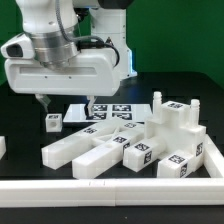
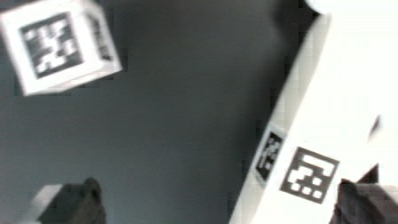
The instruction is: Assemble chair
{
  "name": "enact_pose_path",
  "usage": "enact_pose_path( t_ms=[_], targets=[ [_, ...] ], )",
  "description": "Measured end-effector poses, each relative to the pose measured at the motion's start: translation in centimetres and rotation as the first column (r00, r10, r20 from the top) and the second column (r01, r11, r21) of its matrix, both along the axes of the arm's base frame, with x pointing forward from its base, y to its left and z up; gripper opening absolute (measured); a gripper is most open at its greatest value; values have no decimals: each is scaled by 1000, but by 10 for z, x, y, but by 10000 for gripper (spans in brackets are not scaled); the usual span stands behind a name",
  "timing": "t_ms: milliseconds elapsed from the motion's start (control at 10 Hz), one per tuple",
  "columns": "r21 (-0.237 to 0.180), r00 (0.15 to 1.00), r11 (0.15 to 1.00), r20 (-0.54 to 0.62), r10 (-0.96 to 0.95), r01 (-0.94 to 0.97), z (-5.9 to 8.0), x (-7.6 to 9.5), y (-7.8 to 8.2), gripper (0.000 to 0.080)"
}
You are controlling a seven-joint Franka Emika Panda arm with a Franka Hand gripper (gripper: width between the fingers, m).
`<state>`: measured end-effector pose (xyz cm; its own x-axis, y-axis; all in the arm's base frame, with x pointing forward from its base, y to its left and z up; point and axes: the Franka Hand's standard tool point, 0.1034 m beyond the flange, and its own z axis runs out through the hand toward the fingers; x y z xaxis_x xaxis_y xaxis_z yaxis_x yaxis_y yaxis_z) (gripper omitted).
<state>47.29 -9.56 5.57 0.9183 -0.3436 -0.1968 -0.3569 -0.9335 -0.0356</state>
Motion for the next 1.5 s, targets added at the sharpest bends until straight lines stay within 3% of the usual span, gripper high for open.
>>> enact_pose_path(
  t_ms=[200, 500, 700, 900, 1100, 1500],
  targets=[
    [-21, 992, 992, -13, -126, 125, -1, 0, 1, 649],
    [-90, 881, 877, 18, -472, 472, -10, 27, 6, 649],
    [-86, 808, 804, 30, -588, 589, -12, 28, 9, 649],
    [-82, 827, 823, 36, -562, 563, -13, 28, 9, 649],
    [-89, 868, 864, 70, -491, 496, -27, 27, 13, 649],
    [-92, 890, 887, 105, -444, 453, -38, 38, 22, 649]
  ],
)
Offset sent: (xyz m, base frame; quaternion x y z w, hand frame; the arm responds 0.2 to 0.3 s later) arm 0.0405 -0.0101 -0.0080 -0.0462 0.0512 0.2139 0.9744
